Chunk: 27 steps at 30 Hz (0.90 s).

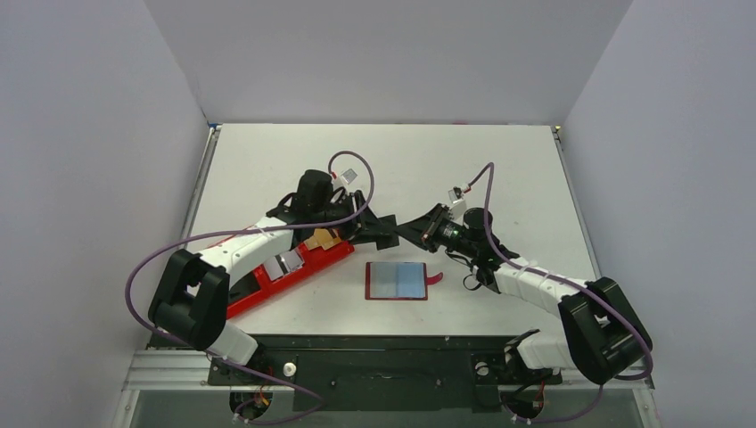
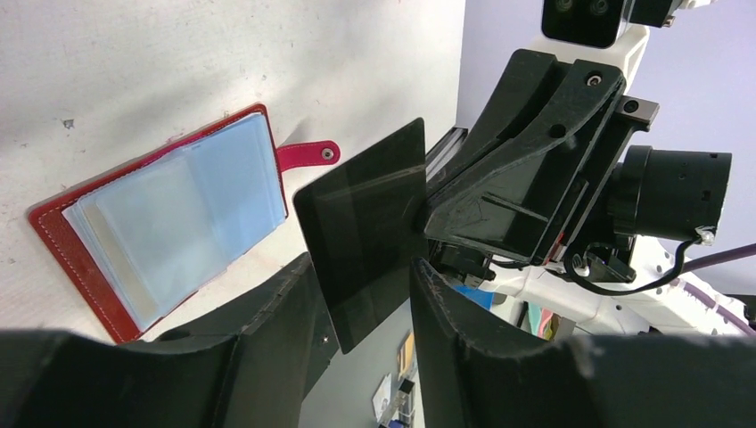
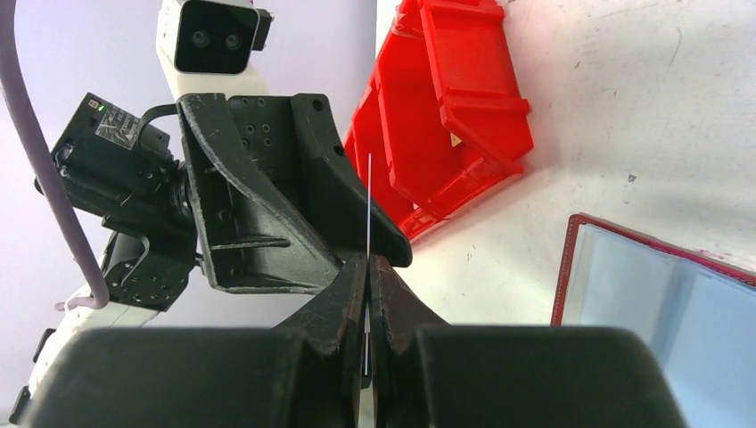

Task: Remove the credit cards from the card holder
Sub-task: Place the credit card in the storage box.

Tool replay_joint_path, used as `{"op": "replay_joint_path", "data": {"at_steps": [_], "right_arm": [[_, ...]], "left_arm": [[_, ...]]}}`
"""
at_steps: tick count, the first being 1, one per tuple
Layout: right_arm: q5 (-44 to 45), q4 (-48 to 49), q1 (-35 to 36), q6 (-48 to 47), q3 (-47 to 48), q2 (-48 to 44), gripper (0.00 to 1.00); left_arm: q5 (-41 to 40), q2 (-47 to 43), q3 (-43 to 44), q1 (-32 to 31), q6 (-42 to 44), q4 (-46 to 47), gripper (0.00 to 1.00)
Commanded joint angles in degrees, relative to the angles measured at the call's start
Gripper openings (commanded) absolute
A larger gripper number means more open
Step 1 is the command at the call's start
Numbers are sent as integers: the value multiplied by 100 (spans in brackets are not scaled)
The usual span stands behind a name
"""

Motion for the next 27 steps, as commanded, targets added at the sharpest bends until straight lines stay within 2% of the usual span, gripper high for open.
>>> {"op": "replay_joint_path", "data": {"at_steps": [1,2,7,8,11,13,15,19,27], "right_arm": [[-35,514,106,42,169,47,0],[-32,510,116,24,162,53,0],[56,272,198,-163,196,31,0],[75,119,219,-262,239,-1,3],[211,-252,278,-479,346,-71,22],[312,-560,298,-606,413,-151,42],[453,-887,298,-779,478,-208,52],[850,-1558,289,-1046,609,-390,59],[1991,-2939,286,-1630,838,-986,66]], "left_arm": [[217,-229,-30,34,-119,583,34],[223,-236,-44,34,-133,624,32],[235,-256,-101,34,-162,698,1],[236,-254,-107,27,-179,729,0],[250,-279,-161,25,-206,791,0],[240,-297,-173,26,-209,793,0],[203,-334,-196,25,-198,760,0],[29,-484,-203,25,-71,538,0],[-914,-938,50,129,696,-908,0]]}}
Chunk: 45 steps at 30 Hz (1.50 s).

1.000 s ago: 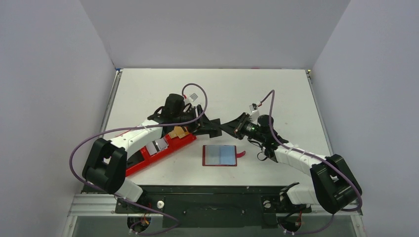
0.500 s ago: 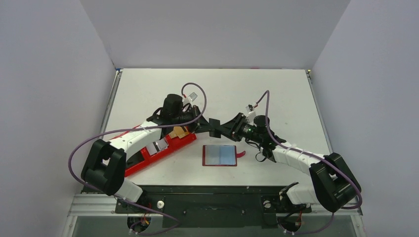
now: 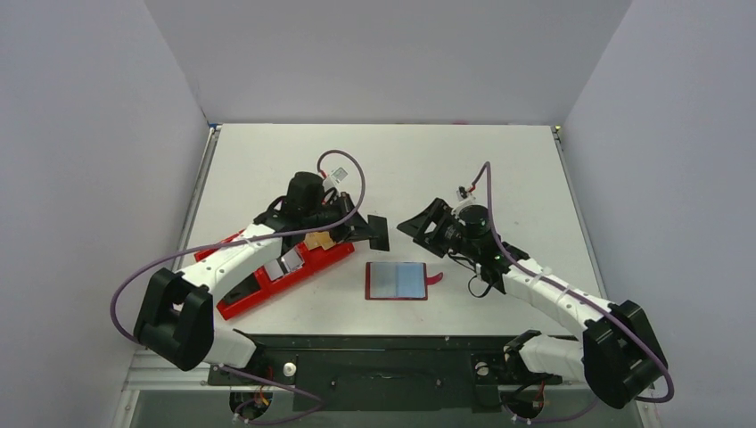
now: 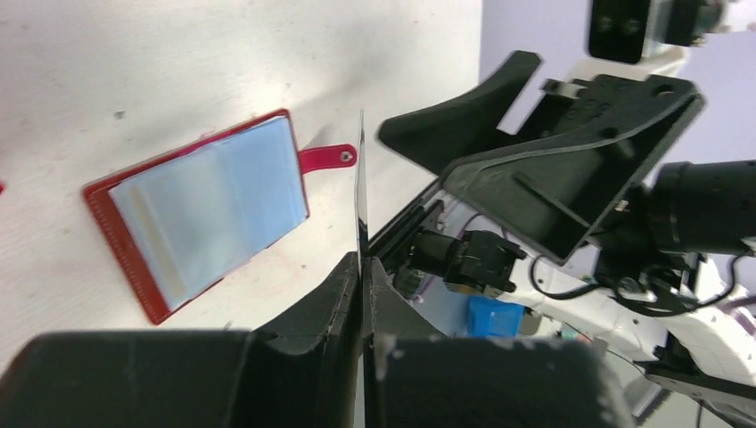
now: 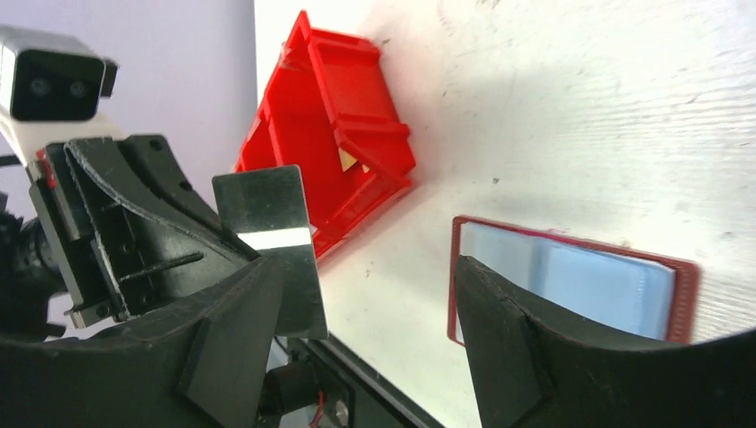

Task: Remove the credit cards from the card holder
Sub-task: Place the credit card in the storage box.

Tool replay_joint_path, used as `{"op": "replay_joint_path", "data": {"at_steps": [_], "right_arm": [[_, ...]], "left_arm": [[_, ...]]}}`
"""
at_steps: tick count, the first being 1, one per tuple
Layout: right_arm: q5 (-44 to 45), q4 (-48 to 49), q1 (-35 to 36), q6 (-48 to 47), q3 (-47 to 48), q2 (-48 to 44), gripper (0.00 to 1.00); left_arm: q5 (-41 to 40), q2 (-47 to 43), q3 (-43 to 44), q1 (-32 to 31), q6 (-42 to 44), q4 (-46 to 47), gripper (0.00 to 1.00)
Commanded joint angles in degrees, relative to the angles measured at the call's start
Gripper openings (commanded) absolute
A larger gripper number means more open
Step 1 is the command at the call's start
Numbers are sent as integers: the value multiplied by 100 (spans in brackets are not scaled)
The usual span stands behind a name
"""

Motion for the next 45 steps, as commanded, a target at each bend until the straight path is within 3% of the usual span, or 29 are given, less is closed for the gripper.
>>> {"op": "replay_joint_path", "data": {"at_steps": [1,14,28,35,45], "right_arm": [[771,-840,10,-535,396,-384,67],[1586,-1878,5,-1222,597,-758,72],[1523,-2023,-36,-1588,567,-556,72],[1482,-2027,-126,-1696,691,-359,72],[1147,-1934,-252,-1756,673,-182,72]], "left_arm": [[-668,-444,327,152,598,-1007,0],[-3507,-1530,1063,1400,1945,-4475,0],[-5796,-1905,888,2544,1977,-6030,0],[-5989,-1642,920,2796,1924,-6148,0],[-5335,-1308,330,3316,1768,-5331,0]]}}
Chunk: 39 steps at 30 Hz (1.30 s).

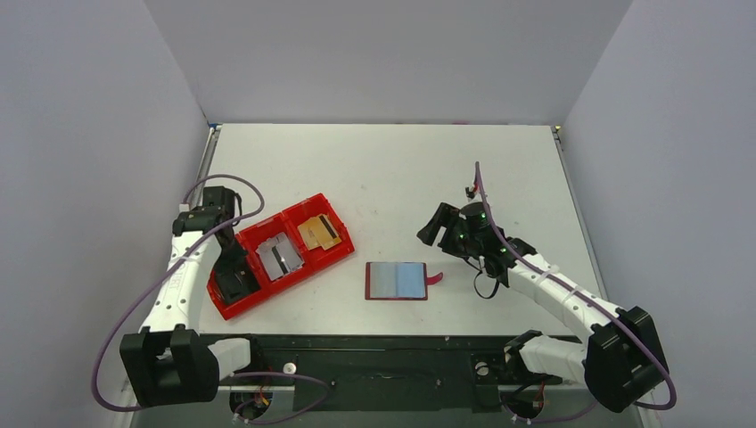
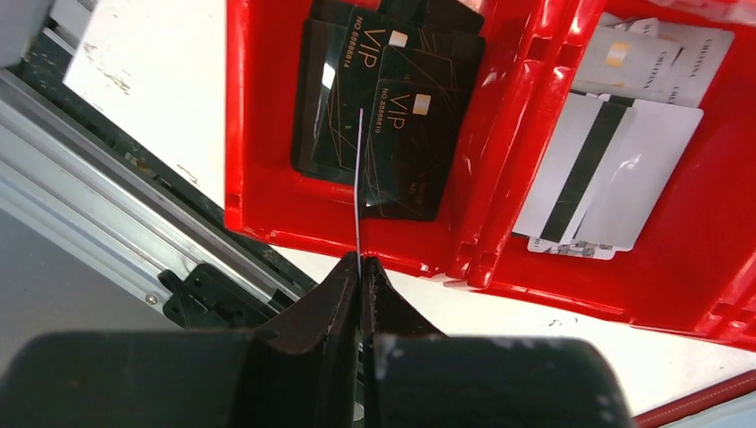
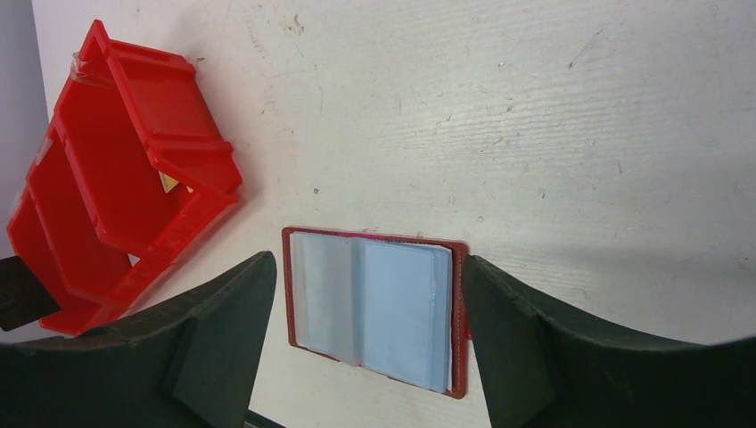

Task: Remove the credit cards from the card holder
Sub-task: Place the credit card in the storage box.

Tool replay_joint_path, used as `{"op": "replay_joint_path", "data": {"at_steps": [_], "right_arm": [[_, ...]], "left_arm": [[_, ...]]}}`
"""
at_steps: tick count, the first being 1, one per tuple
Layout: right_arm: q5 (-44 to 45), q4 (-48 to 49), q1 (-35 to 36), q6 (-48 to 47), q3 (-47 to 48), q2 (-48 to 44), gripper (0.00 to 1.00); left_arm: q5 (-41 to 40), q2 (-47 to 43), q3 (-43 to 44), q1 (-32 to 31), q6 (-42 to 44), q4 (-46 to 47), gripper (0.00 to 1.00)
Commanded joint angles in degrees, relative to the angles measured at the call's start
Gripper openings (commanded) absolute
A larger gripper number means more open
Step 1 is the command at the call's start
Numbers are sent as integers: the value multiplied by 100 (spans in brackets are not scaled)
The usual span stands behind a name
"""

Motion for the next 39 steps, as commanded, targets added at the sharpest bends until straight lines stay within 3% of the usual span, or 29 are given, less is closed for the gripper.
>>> {"op": "replay_joint_path", "data": {"at_steps": [1,8,14,29,39], "right_arm": [[-172,173,-57,-81,196,76,72],[-296,236,-79,-125,272,225,72],[-327,241,-127,-146,249,262,72],[-338,212,-133,-165,281,415,72],[-338,144,-124,-173,335,619,72]], "left_arm": [[350,150,-145,146,-103,561,0],[750,503,-228,292,-113,973,1],[790,559,-155,446,-39,969,17],[981,385,443,476,113,765,46],[1292,206,640,418,168,679,49]]}}
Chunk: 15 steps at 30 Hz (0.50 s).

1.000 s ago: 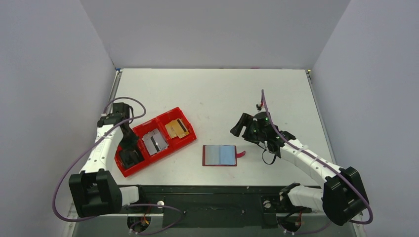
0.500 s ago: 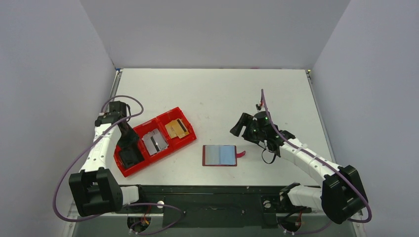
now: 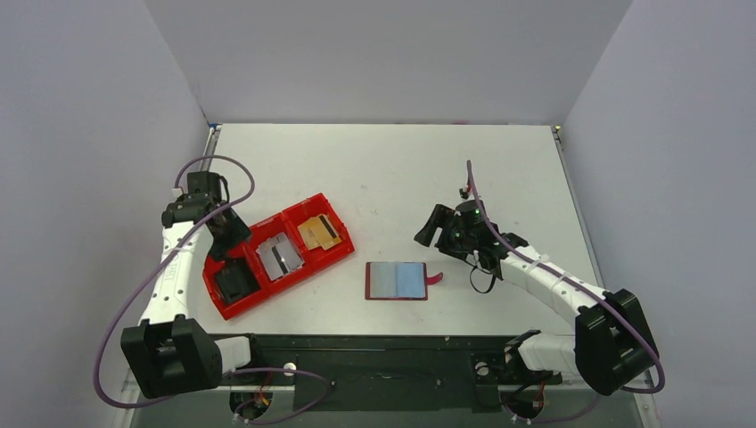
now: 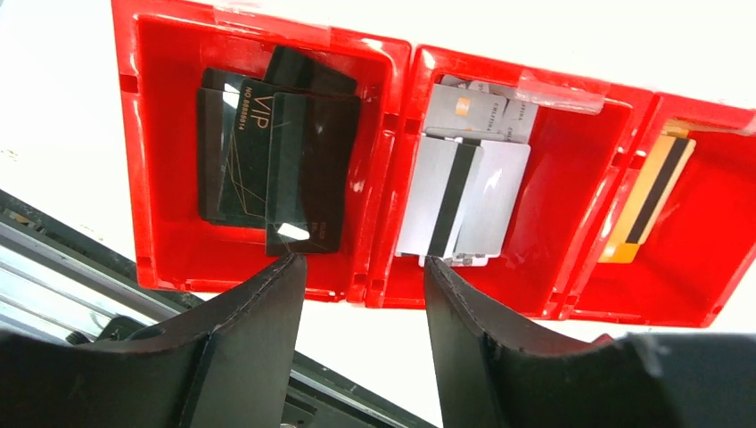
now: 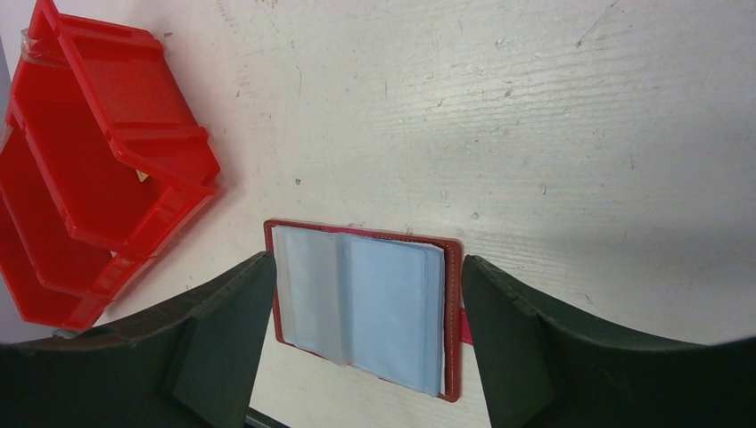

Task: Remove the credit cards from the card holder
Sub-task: Place the credit card in the storage box, then close the card holder at the center of the board.

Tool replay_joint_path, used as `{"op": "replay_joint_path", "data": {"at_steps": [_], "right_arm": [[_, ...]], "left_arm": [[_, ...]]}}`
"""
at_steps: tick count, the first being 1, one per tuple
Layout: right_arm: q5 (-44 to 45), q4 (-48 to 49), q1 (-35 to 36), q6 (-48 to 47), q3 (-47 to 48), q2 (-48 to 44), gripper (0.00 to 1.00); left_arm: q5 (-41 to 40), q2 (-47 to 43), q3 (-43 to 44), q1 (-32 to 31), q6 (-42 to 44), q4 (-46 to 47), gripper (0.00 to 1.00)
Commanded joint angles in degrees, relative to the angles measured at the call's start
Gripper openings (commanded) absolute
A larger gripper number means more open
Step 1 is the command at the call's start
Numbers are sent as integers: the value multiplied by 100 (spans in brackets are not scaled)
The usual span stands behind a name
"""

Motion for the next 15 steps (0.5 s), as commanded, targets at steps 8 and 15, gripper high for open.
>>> {"op": "replay_joint_path", "data": {"at_steps": [8,15], "right_arm": [[423,-386,233,-197,316,170,71],[879,-720,314,-179,80,-132,71]], "left_arm": [[591,-109,307,-1197,-256,233,52],[833,266,559,-2598,-516,659,52]]}}
